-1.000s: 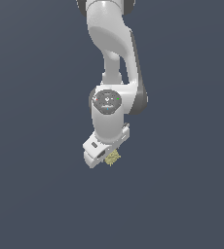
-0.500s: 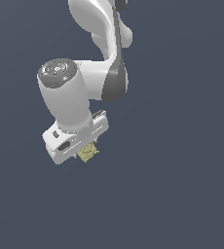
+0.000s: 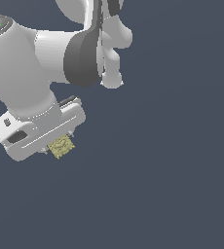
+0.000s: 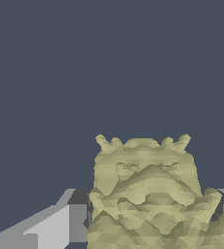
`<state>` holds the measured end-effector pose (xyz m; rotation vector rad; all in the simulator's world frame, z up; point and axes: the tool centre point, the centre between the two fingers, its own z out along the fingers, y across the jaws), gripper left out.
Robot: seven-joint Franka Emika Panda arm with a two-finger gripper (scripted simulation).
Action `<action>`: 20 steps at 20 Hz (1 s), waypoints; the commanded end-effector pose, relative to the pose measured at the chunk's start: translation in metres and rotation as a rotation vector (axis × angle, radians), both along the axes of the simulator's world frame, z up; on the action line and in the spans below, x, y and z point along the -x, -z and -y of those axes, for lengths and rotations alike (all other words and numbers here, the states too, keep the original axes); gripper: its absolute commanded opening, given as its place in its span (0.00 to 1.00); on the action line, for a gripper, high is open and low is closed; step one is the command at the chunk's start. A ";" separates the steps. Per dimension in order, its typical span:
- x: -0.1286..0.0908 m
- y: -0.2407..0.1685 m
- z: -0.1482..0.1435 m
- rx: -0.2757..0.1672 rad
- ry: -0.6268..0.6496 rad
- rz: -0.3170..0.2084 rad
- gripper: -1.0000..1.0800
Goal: Pick up the object and move it to a goal position.
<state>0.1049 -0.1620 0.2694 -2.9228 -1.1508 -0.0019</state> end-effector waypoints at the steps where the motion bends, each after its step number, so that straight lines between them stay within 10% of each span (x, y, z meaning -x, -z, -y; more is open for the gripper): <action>1: -0.003 -0.012 0.012 0.000 -0.001 -0.001 0.00; 20: -0.017 -0.056 0.057 0.001 0.000 -0.001 0.00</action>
